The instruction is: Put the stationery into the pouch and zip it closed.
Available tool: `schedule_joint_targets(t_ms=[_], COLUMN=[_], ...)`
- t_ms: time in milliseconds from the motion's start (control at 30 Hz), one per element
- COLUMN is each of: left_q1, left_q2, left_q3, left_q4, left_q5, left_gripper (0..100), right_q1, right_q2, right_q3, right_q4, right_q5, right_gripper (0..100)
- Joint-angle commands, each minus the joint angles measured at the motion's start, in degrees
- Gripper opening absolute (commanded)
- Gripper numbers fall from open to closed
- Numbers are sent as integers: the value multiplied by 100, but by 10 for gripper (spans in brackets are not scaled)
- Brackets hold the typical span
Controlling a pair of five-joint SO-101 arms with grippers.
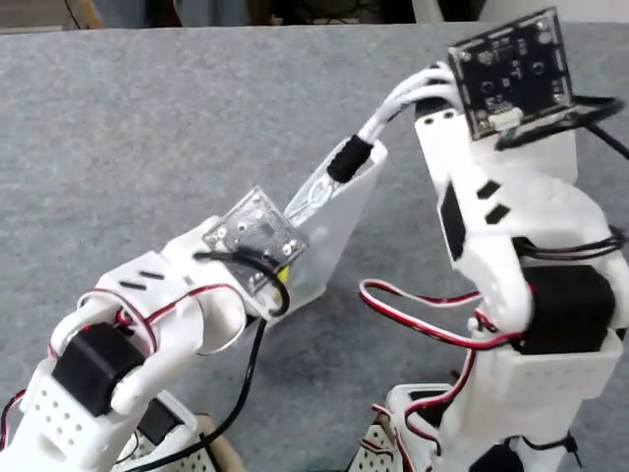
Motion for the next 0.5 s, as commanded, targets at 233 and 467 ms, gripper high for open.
schedule_joint_targets(t_ms=[233,467], left_q1=[-127,-136], left_q2=[-598,-818], left_q3=[259,277], left_q4=[211,220], left_q5=[35,62], left_gripper=[27,27], right_q1=[1046,1899], right_q2=[84,295], right_q3=[136,927], right_q4=[-809,-1178], right_q5=[35,35], right_gripper=[12,12])
